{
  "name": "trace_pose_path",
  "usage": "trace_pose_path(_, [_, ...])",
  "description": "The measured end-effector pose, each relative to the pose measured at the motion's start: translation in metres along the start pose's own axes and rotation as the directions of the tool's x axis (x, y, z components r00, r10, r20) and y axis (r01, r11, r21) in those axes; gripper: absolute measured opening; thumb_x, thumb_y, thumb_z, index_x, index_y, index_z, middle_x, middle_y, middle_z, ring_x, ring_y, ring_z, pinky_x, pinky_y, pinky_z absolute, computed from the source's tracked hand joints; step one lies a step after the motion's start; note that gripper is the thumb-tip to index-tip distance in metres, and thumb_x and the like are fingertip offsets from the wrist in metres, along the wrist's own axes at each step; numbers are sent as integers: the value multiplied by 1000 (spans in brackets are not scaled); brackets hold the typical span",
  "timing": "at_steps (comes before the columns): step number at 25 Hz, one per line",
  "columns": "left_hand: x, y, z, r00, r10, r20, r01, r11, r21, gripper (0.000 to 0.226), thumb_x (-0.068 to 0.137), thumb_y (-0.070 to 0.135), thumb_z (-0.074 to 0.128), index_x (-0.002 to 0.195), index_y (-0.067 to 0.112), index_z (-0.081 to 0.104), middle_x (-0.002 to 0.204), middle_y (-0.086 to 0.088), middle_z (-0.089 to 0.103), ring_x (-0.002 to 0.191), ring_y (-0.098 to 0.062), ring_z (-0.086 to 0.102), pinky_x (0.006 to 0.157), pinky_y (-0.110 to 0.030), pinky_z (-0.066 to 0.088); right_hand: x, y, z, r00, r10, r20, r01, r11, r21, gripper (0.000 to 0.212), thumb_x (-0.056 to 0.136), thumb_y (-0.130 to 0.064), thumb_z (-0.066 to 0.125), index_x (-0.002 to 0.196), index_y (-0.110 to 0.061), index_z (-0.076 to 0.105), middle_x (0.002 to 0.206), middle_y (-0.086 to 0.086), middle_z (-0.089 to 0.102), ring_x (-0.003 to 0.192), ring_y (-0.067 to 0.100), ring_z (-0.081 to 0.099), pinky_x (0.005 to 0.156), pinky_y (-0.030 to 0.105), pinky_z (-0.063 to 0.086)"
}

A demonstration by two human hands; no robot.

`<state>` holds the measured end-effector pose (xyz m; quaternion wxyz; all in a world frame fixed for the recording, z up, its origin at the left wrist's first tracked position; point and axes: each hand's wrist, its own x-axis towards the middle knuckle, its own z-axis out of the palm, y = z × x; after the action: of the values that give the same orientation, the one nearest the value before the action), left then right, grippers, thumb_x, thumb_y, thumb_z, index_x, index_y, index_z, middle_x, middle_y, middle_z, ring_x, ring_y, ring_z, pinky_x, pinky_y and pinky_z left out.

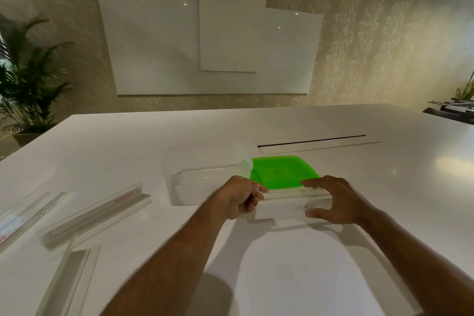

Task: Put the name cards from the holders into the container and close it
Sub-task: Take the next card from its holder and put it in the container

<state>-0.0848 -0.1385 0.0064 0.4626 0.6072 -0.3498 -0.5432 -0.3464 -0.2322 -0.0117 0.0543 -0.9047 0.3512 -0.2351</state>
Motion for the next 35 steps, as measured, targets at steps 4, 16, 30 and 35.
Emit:
trace_pose_path(4, [-7, 3, -7, 1000, -17, 7, 17, 1000, 5, 32, 101, 4, 37, 92, 1, 68, 64, -4, 54, 45, -7, 45, 41, -18, 38, 9, -7, -9, 999, 50, 17, -51, 996, 74, 67, 51, -54, 90, 113, -33, 72, 97, -9, 74, 87, 10, 67, 87, 30, 53])
trace_pose_path(16, [-28, 11, -54, 849, 527, 41, -377, 548, 747, 89, 47, 78, 76, 118, 24, 70, 112, 10, 70, 82, 3, 59, 68, -15, 44, 41, -42, -16, 999, 24, 33, -30, 981, 190, 67, 46, -69, 78, 98, -26, 79, 84, -10, 76, 73, -7, 64, 65, 15, 45])
trace_pose_path(30, [-39, 41, -106, 773, 635, -17, -327, 420, 847, 62, 58, 56, 86, 110, 25, 75, 107, 8, 73, 89, -9, 63, 75, -22, 53, 102, -89, -23, 993, -92, 79, 82, 990, 113, 73, 46, -85, 67, 107, -45, 70, 99, -20, 74, 82, -7, 65, 78, 19, 53])
trace_pose_path(35, [-28, 62, -133, 782, 622, -32, -230, 336, 914, 55, 67, 52, 82, 113, 22, 74, 109, 2, 75, 88, -16, 67, 81, -33, 58, 149, -103, -18, 984, -120, 135, 117, 993, 32, 74, 57, -73, 74, 120, -33, 68, 120, -7, 71, 102, 6, 64, 94, 26, 48])
